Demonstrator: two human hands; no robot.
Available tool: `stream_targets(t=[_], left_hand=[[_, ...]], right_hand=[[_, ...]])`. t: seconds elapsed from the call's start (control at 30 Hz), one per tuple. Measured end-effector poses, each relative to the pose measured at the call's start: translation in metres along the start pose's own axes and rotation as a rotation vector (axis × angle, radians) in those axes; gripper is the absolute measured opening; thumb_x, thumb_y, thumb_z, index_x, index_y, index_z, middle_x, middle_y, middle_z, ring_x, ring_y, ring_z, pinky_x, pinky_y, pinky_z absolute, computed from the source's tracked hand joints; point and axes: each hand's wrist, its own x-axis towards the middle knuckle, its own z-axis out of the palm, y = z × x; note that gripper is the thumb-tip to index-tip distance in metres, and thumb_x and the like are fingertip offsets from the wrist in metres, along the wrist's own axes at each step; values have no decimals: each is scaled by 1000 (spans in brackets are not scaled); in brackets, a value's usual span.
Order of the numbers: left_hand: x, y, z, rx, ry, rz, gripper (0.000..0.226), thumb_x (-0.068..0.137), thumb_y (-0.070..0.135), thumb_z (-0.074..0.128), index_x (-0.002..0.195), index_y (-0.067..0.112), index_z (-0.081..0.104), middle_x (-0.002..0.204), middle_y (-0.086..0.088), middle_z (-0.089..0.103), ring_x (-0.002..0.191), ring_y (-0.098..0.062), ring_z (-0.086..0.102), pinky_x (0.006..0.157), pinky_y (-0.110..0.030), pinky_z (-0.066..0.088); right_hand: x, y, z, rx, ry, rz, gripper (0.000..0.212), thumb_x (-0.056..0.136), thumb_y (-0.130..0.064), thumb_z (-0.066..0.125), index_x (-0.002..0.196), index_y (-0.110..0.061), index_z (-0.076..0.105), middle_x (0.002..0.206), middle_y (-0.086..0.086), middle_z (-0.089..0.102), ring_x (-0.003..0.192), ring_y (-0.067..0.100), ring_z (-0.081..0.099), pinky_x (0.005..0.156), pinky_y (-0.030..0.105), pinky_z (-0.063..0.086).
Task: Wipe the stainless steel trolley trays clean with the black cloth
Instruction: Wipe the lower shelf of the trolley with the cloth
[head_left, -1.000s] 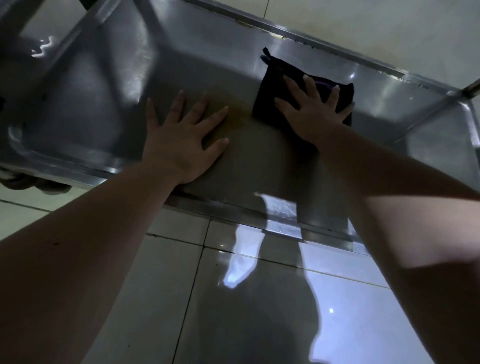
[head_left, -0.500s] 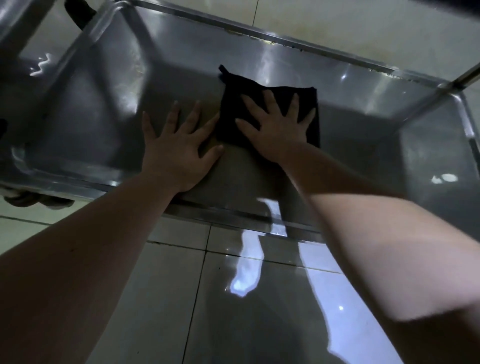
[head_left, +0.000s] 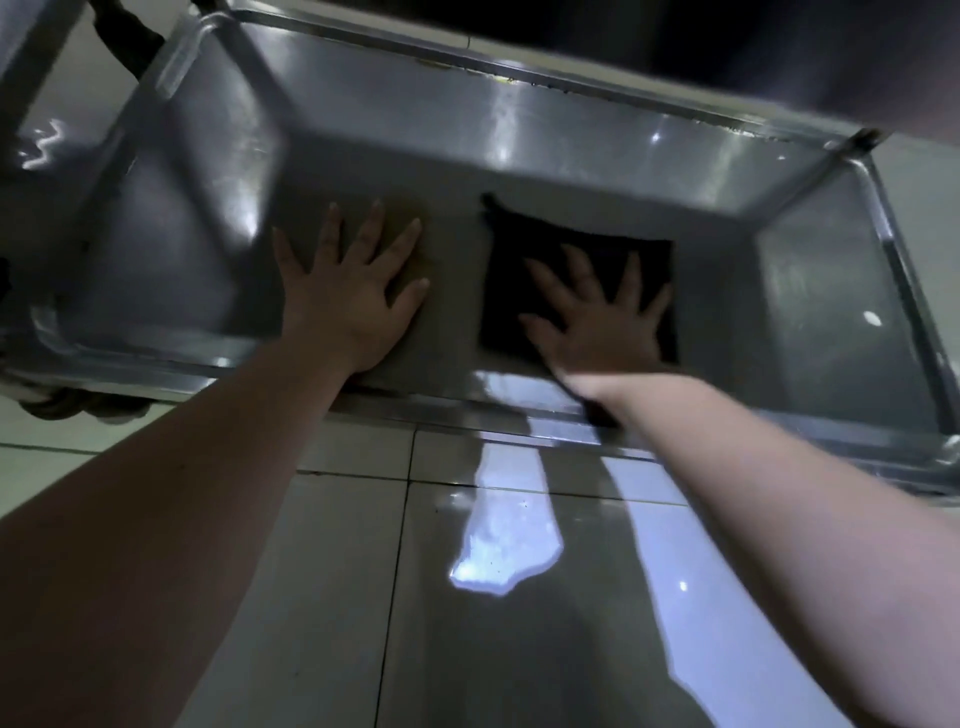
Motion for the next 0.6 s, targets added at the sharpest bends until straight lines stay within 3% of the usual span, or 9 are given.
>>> stream_targets(t=[0.13, 0.23, 0.37, 0.47, 0.6], left_hand=[[-2, -3, -3, -23, -10, -3, 59, 94, 66, 19, 150, 53, 3, 164, 11, 1, 151, -27, -1, 113, -68, 0], [-4, -3, -6, -28, -39, -6, 60, 93, 69, 18, 150, 53, 6, 164, 12, 0, 151, -25, -3, 114, -66, -1], [-4, 0, -7, -43, -28, -13, 60, 94, 68, 20, 151, 52, 8, 164, 10, 3, 151, -27, -1, 114, -67, 0], [-5, 2, -5, -29, -17, -11, 60, 94, 67, 19, 151, 51, 9, 165, 8, 4, 151, -30, -1, 113, -69, -1], [-7, 2, -6, -4, -11, -9, 59, 95, 66, 18, 151, 50, 8, 165, 8, 3, 151, -30, -1, 112, -69, -3]], right_hand=[[-21, -45, 8, 34, 9, -107, 62, 83, -80, 12, 140, -66, -8, 162, -21, -8, 144, 45, -20, 104, 70, -19], [-25, 8, 7, 11, 21, -24, 63, 80, -81, 11, 138, -69, -9, 161, -25, -6, 146, 40, -17, 107, 70, -15], [-45, 108, 1, 21, -49, 235, 64, 82, -83, 18, 140, -68, -5, 162, -22, -3, 148, 40, -9, 113, 67, -4], [-58, 116, -2, 14, -76, 305, 72, 73, -82, 8, 141, -67, -6, 163, -20, -5, 147, 42, -9, 113, 66, -5], [-59, 25, 4, 17, -32, 32, 64, 82, -80, 14, 138, -68, -13, 162, -20, -11, 144, 50, -15, 107, 73, -9]])
